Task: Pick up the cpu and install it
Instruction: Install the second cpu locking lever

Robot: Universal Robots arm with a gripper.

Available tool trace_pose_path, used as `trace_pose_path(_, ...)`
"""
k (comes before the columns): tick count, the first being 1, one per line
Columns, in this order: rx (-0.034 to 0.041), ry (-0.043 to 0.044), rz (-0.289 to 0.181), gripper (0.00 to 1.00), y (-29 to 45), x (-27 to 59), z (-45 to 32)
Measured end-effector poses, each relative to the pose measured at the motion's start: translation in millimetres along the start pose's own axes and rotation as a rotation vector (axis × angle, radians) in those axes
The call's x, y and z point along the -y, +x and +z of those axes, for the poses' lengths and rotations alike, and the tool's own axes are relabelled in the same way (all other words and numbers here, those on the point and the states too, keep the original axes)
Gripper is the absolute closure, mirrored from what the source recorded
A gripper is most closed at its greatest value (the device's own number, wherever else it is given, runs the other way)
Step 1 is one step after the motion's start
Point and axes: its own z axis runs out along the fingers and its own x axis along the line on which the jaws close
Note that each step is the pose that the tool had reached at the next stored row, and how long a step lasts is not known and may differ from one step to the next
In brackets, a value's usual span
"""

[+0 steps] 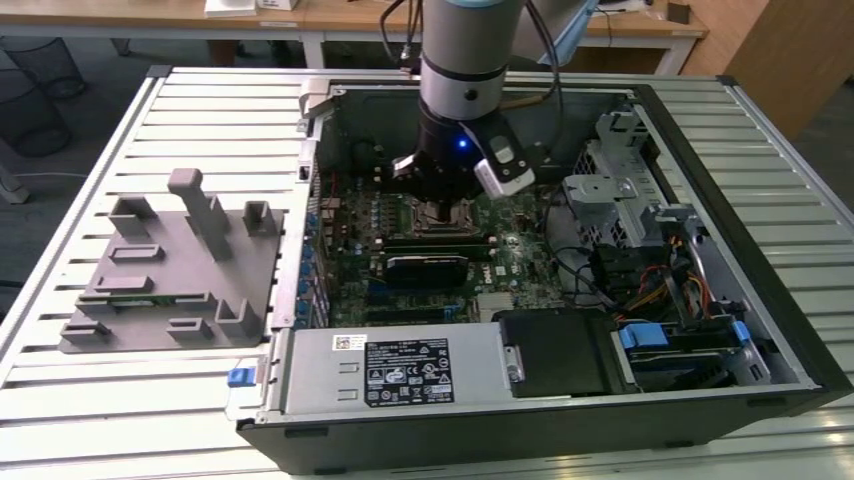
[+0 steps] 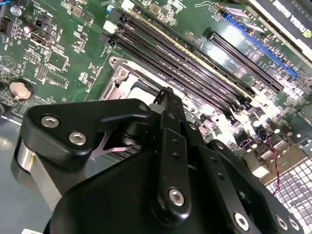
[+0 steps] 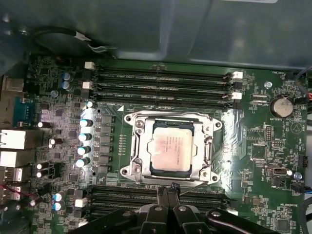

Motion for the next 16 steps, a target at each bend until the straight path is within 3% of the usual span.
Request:
trace_pose_path(7, 0.0, 0.0, 0.0, 0.89, 4.5, 1.9, 3.1)
trace_pose_path(16, -0.0013, -0.0003, 0.0, 0.89, 7.6, 2.6, 16.7)
